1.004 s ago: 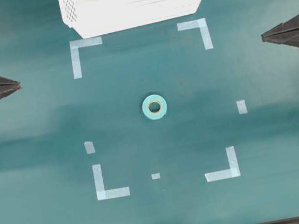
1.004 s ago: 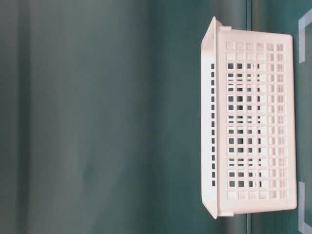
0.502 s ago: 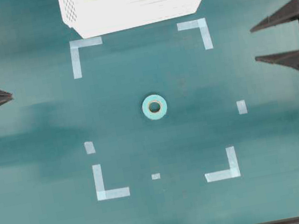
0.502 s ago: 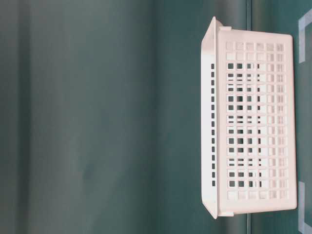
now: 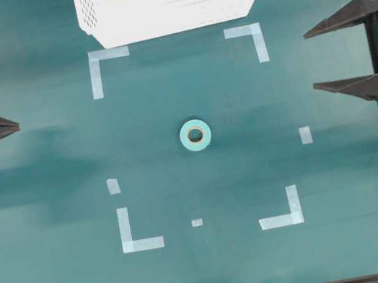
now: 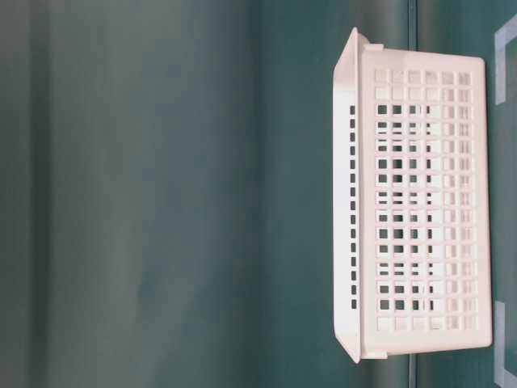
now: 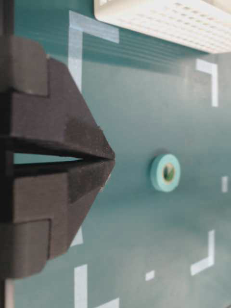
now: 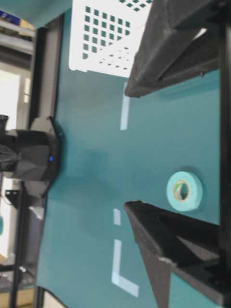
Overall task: Put the tape in the middle into the white basket.
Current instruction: 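Move the open right gripper left toward the teal tape roll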
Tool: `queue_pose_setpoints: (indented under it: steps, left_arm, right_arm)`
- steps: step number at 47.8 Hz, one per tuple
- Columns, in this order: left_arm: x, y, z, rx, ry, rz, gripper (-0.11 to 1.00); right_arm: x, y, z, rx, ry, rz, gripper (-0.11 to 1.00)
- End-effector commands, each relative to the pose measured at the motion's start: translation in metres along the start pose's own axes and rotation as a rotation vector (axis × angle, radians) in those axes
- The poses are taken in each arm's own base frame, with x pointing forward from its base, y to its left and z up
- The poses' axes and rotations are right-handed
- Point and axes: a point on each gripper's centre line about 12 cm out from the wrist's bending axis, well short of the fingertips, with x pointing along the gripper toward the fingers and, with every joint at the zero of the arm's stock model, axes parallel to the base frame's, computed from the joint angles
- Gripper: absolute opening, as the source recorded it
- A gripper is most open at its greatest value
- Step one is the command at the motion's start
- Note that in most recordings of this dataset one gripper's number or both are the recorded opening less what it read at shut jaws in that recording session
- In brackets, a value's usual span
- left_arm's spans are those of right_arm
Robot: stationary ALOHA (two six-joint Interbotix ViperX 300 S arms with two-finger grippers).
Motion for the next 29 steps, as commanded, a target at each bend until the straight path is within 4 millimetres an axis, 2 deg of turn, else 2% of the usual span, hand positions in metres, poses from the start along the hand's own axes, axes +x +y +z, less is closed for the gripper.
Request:
queue_pose_setpoints:
  steps: [1,10,29]
  left_arm:
    - [0.000,0.000,0.001,-0.004,-0.021,-0.003,-0.11]
    - [0.000,0.000,-0.012,-0.007,-0.040,-0.001,-0.11]
    - [0.000,0.000,-0.014,-0.007,-0.044,-0.001,-0.11]
  right_arm:
    - [0.006,0.000,0.001,0.002,0.000,0.001,0.99]
    - [0.014,0.000,-0.004,0.025,0.011,0.000,0.99]
    - [0.038,-0.001,-0.013,0.035,0.073,-0.008,0.99]
